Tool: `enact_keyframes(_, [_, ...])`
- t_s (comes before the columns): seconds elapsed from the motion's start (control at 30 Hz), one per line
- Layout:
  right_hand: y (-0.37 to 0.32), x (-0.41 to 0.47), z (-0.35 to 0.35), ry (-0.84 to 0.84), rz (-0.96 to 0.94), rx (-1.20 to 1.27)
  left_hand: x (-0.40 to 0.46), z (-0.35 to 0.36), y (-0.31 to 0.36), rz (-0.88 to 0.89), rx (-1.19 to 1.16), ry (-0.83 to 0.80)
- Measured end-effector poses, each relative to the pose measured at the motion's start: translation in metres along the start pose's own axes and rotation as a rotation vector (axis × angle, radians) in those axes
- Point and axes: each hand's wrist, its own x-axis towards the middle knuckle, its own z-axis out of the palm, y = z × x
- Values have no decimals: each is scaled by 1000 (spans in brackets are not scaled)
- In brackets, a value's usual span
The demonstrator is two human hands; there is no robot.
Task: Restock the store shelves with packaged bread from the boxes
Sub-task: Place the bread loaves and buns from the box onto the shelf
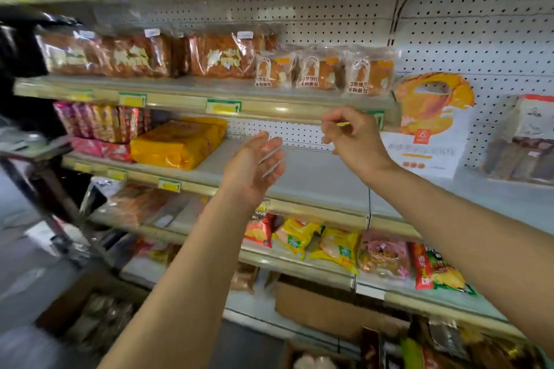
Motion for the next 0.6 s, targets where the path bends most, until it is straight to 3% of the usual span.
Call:
enact_keyframes(0.23, [-26,-21,132,-228,1,33,-2,-123,34,-4,-28,143])
enact_keyframes(0.6, [-55,-46,446,-507,117,207,20,-409,128,-87,60,457])
